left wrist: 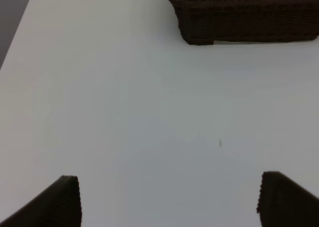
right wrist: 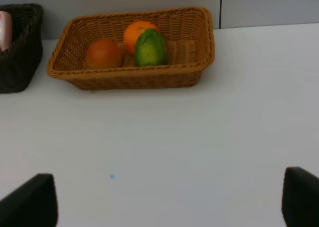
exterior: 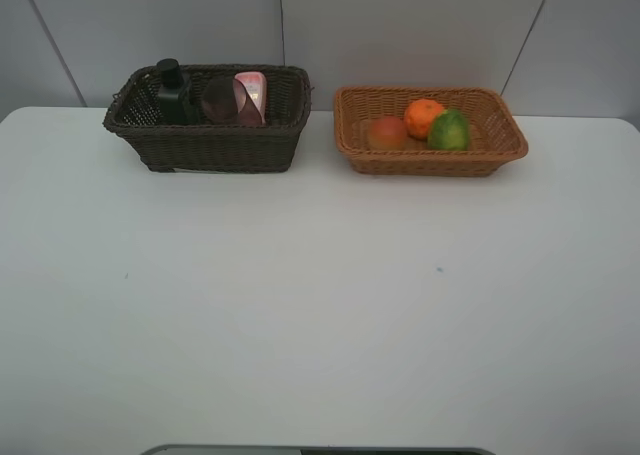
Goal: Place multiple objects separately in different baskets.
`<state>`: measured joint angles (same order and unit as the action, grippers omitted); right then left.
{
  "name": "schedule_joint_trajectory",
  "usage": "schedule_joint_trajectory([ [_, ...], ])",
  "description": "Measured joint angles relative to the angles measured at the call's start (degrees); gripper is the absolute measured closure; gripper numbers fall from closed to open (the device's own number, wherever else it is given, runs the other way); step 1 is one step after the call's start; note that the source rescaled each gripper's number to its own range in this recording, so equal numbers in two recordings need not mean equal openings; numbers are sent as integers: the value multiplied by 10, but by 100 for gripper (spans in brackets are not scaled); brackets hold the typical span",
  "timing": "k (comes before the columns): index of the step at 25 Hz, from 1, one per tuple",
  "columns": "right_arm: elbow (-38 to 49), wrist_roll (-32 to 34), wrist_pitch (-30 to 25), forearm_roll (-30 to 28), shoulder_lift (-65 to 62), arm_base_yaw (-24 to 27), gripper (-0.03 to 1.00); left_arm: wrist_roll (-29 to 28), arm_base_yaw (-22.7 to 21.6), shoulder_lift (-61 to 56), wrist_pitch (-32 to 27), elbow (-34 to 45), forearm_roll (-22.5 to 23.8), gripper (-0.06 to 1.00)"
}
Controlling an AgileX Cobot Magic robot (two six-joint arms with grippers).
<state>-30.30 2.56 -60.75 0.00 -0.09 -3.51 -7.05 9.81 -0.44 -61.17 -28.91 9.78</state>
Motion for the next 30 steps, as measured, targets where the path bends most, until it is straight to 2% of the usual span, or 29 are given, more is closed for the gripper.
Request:
schedule_joint_trajectory([
  [11, 0, 0, 0, 0, 0, 0, -3, 0, 0, 0, 0, 0, -1, 2],
  [18, 0, 0, 0, 0, 0, 0, -3, -2, 0, 0, 0, 0, -39, 2],
  [30, 0, 0, 0, 0, 0, 0, -3, -2, 0, 0, 0, 0, -43, 2],
])
